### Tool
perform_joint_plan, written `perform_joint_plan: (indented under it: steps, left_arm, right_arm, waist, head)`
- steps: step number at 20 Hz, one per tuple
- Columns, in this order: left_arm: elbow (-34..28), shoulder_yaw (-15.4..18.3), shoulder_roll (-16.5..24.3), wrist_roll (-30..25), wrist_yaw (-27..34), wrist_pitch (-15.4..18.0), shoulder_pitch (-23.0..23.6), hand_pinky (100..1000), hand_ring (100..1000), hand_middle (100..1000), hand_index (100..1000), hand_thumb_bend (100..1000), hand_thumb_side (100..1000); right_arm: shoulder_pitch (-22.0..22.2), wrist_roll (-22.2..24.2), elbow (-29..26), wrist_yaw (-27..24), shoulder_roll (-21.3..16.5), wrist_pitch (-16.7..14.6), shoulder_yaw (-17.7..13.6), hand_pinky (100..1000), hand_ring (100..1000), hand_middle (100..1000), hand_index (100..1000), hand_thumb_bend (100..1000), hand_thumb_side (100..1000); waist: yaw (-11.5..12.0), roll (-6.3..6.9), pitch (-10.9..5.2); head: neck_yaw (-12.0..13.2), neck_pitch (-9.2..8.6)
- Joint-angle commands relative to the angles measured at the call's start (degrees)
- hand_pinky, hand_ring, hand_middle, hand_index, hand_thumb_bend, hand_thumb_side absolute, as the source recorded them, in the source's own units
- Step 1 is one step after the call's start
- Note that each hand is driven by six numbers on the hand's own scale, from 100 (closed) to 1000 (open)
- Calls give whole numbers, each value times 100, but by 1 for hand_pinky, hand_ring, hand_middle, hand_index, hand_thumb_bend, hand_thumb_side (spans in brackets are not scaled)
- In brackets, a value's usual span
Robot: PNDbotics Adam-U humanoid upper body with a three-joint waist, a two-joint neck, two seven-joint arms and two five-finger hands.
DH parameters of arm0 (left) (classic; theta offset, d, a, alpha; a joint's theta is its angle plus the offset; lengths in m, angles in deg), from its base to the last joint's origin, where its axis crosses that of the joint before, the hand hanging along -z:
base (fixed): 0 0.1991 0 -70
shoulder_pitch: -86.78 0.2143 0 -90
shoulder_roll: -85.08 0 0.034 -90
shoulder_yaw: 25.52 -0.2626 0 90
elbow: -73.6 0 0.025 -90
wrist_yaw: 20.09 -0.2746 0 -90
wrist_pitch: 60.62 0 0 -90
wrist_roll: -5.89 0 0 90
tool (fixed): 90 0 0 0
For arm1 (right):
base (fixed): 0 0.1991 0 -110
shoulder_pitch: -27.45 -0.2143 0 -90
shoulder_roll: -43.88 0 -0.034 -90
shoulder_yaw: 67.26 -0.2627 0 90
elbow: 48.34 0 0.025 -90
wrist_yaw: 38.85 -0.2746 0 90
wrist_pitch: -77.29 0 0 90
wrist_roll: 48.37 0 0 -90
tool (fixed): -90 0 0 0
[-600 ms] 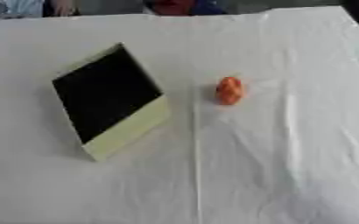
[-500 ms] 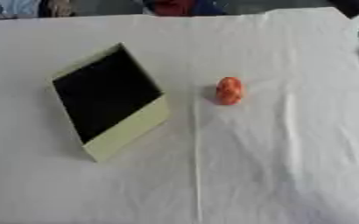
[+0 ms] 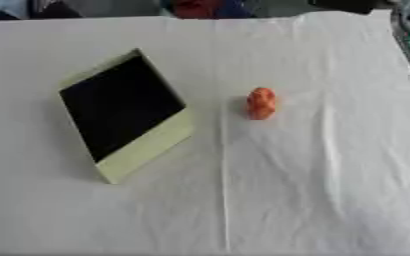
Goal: Pick up objects on the table and place them in the box.
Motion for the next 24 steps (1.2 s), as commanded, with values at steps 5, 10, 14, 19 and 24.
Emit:
perform_joint_plan:
  steps: [5, 10, 14, 19, 24]
  left_arm:
    - [-108, 26, 211, -2, -44, -7, -3, 569, 700, 762, 765, 100, 659]
    - [-108, 33, 239, 7, -63, -10, -3, 569, 700, 763, 765, 100, 660]
    - [-108, 31, 254, 9, -72, -11, -13, 569, 700, 763, 765, 100, 659]
    - [-108, 22, 256, 10, -73, -14, -25, 570, 699, 763, 765, 100, 660]
    - [-108, 13, 255, -1, -64, -13, -42, 570, 699, 763, 765, 100, 659]
  right_arm:
    - [-229, 624, 323, -109, -497, -454, 292, 900, 911, 805, 880, 100, 969]
    - [-133, 867, 392, -306, -685, -667, 319, 903, 918, 811, 890, 100, 1000]
    - [48, 912, 324, -416, -794, -763, 337, 907, 925, 816, 903, 100, 1000]
    - [198, 1075, 194, -526, -856, -933, 400, 909, 927, 756, 895, 100, 1000]
    - [248, 1159, 95, -498, -842, -1069, 506, 919, 936, 781, 903, 100, 992]
  waist:
    - [-21, -26, -138]
    - [-62, -66, -117]
    - [-70, -80, -118]
    - [-90, -90, -121]
    - [-82, -89, -122]
  head:
    - [89, 11]
    - [146, 13]
    - [158, 10]
    - [149, -5]
    - [128, 12]
